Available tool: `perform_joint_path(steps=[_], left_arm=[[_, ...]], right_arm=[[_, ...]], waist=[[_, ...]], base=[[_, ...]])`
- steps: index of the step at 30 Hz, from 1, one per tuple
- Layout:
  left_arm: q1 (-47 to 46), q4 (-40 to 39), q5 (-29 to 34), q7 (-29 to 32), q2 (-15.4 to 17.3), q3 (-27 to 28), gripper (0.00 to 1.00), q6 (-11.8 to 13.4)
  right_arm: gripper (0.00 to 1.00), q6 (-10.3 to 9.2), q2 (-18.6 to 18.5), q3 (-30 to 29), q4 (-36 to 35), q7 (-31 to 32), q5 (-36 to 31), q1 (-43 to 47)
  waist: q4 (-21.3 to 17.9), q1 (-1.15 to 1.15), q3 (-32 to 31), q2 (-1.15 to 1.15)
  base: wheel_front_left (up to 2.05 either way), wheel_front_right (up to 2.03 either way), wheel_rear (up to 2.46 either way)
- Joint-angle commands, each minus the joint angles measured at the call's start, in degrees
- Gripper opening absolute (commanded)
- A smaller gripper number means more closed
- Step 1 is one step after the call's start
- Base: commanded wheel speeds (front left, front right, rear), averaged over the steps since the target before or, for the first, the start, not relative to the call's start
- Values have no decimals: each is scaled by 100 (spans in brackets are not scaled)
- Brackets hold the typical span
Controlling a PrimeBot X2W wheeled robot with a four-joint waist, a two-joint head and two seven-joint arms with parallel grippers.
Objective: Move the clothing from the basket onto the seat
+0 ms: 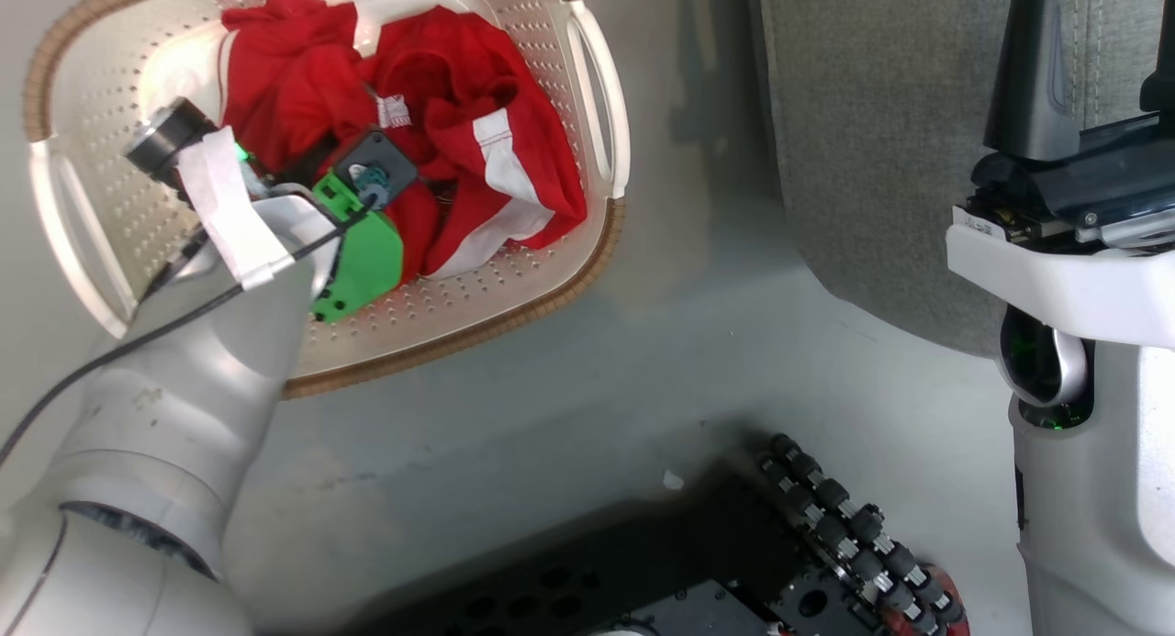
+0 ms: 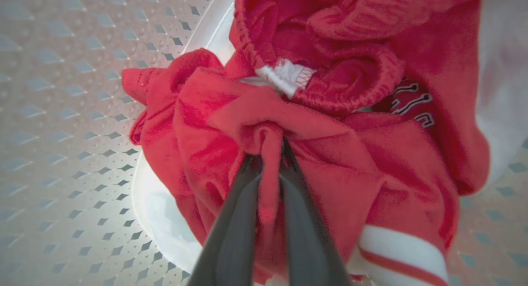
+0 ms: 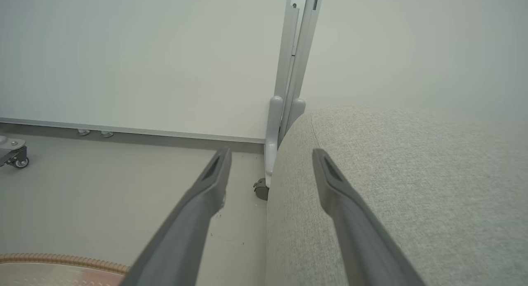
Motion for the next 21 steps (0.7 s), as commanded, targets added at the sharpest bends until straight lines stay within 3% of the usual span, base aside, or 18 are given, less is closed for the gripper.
perform_joint_path(steps=[1, 15, 21], left_arm=[[112, -19, -79, -114, -74, 44, 0, 40], [1084, -544, -1025, -785, -540, 566, 0, -69], [1875, -1671, -1344, -780, -533, 858, 0, -49]], right_arm=[[100, -3, -9, -12, 29, -18, -68, 8], [100, -3, -12, 31, 239, -18, -457, 537], [100, -3, -13, 73, 422, -18, -591, 995]], waist=[[170, 0, -295, 0], [658, 0, -2004, 0], [870, 0, -2998, 0]], base=[[0, 0, 0], [0, 0, 0], [0, 0, 0]])
